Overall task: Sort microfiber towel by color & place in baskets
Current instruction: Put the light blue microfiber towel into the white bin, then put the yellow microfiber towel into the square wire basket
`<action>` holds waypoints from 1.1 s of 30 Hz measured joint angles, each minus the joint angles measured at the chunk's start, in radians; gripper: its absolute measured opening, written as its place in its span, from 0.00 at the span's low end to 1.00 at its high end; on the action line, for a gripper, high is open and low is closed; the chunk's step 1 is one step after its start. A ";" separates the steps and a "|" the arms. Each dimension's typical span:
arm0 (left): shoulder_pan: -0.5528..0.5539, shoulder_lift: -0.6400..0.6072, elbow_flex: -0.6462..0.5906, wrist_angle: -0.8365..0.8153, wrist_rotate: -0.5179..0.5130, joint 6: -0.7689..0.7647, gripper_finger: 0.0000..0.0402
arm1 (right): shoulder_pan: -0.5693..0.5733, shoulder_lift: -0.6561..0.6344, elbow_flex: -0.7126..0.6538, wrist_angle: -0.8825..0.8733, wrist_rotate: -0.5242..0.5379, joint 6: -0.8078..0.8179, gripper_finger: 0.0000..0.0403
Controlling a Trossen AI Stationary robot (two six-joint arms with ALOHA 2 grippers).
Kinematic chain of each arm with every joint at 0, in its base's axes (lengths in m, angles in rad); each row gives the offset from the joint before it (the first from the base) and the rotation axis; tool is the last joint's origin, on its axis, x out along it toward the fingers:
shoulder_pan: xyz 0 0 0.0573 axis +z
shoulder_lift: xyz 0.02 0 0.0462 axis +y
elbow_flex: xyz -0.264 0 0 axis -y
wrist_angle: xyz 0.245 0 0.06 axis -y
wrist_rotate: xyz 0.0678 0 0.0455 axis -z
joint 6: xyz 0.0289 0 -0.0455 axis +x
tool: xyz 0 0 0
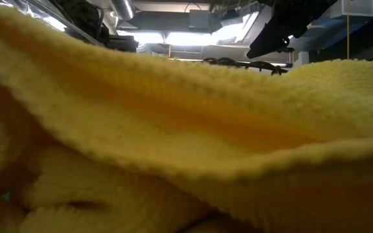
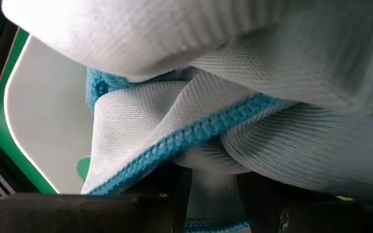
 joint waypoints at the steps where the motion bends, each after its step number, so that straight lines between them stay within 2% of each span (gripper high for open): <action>1: 0.000 -0.005 0.000 -0.002 0.005 0.000 0.29 | 0.000 0.000 0.000 0.000 0.000 0.000 0.45; 8: -0.003 -0.071 0.000 -0.011 0.069 -0.002 0.29 | 0.000 0.000 0.000 0.000 0.000 0.000 0.45; 17: -0.003 -0.230 0.000 -0.012 0.135 -0.005 0.29 | 0.000 0.000 0.000 0.000 0.000 0.000 0.45; 26: -0.004 -0.396 0.000 -0.017 0.273 -0.021 0.29 | 0.000 0.000 0.000 0.000 0.000 0.000 0.45; 33: -0.030 -0.486 0.000 -0.116 0.339 -0.083 0.29 | 0.000 0.000 0.000 0.000 0.000 0.000 0.45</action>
